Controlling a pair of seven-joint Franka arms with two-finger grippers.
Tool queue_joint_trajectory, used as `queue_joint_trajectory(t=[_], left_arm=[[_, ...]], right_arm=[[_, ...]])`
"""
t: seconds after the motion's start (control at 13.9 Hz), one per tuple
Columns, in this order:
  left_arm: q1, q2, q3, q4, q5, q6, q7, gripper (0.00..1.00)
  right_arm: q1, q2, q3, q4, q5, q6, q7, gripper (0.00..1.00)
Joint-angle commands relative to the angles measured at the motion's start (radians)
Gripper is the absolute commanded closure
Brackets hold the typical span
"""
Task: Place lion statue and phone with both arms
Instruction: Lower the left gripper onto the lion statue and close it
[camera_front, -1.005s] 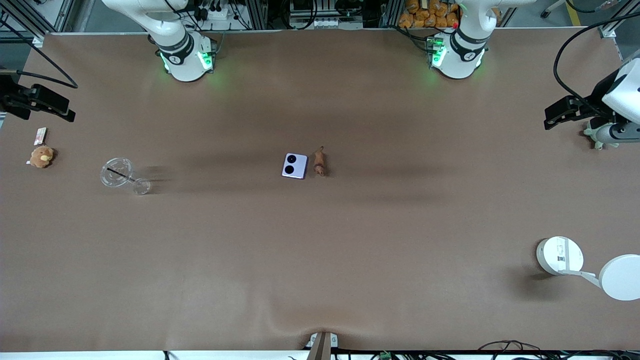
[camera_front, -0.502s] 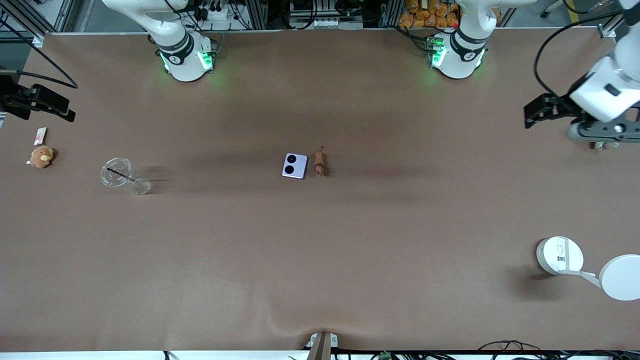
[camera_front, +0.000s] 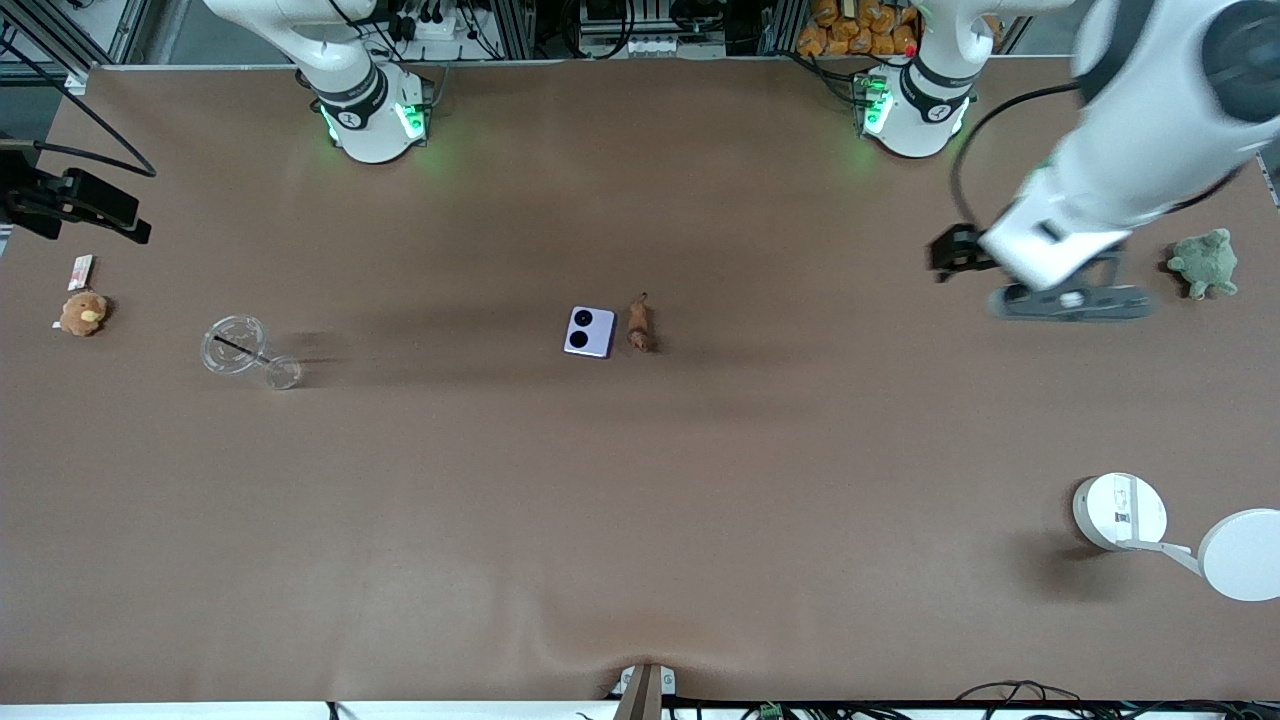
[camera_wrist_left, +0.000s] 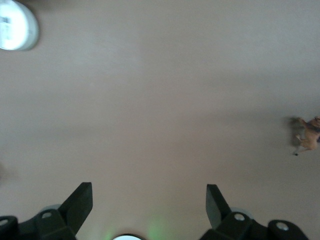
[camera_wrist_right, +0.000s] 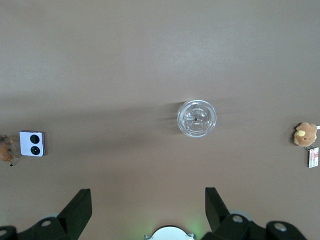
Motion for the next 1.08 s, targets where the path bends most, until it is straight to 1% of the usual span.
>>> queue_joint_trajectory(t=[0.0, 0.07, 0.29, 0.57, 0.86, 1.0], left_arm=[[-0.107, 0.149, -0.013, 0.098, 0.001, 0.033, -0.158, 0.0], [-0.156, 0.191, -0.013, 0.115, 0.003, 0.045, -0.213, 0.0], [-0.285, 0.303, -0.014, 0.114, 0.001, 0.195, -0.362, 0.0], [-0.417, 0.399, -0.013, 0.078, 0.004, 0.35, -0.562, 0.0], [-0.504, 0.501, -0.004, 0.075, 0.009, 0.442, -0.638, 0.0], [-0.518, 0.536, -0.007, 0.074, 0.067, 0.476, -0.695, 0.0]], right_arm=[[0.009, 0.007, -0.009, 0.019, 0.003, -0.014, -0.007, 0.0], [0.009, 0.007, -0.009, 0.019, 0.003, -0.014, -0.007, 0.0], [0.009, 0.007, -0.009, 0.019, 0.003, -0.014, -0.005, 0.0], [0.009, 0.007, -0.007, 0.019, 0.003, -0.014, -0.004, 0.0], [0.009, 0.007, -0.007, 0.019, 0.003, -0.014, -0.004, 0.0], [0.008, 0.007, -0.009, 0.019, 0.003, -0.014, -0.004, 0.0]])
